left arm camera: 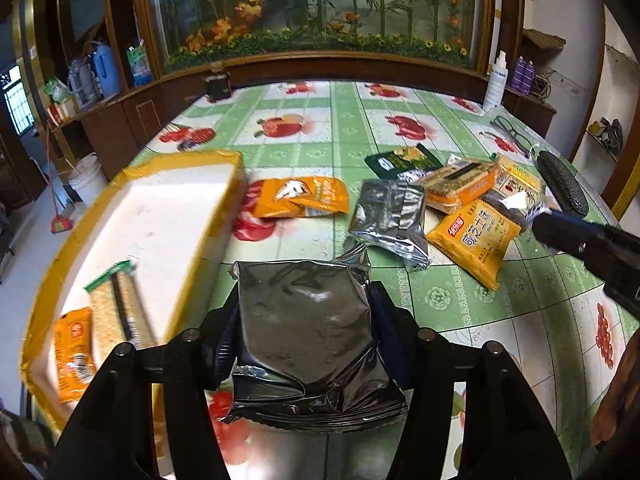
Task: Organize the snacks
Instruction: 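Carry the foil pack and white box into the tray and release both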
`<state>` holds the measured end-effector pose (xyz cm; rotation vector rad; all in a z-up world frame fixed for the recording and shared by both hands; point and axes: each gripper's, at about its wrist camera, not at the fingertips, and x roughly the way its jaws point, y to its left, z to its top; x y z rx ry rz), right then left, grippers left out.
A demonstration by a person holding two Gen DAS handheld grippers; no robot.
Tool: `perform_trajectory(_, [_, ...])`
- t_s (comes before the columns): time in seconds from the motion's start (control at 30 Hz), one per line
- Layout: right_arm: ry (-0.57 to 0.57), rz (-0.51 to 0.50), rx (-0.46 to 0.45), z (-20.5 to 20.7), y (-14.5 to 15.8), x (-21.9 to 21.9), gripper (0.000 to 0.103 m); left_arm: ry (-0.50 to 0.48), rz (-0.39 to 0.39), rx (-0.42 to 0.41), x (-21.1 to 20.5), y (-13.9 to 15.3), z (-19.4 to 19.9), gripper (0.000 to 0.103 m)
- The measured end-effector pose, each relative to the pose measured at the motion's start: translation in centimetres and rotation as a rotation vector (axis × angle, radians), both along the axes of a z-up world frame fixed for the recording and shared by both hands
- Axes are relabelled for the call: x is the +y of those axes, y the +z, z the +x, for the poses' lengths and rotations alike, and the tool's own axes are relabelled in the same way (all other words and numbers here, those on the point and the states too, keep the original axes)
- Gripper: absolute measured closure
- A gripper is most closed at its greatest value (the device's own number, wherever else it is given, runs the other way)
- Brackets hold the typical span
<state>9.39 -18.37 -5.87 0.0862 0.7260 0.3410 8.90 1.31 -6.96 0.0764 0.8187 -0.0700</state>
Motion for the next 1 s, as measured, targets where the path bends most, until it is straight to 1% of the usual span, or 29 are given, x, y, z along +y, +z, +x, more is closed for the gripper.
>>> perform_trajectory(0.23, [0.057, 0.0, -0.019, -1.6, 1.0, 2.7, 0.084, 0.048, 0.033, -0.079, 2.1, 2.8, -2.1, 0.045])
perform_trajectory(0.43, [0.117, -0.009, -0.048, -2.2, 2.3, 5.6, 0.084, 0.098, 0.025, -0.116, 4.5, 4.1, -3.1, 0.045])
perform_trajectory(0.7, [0.196, -0.015, -0.065, -2.0, 3.5, 9.6, 0.084, 0.164, 0.011, -0.135, 7.6, 4.5, -3.5, 0.045])
perform_trajectory(1.0, [0.3, -0.026, -0.047, -0.7, 3.2, 15.3, 0.084, 0.248, -0.009, -0.125, 11.8, 3.9, -3.3, 0.045])
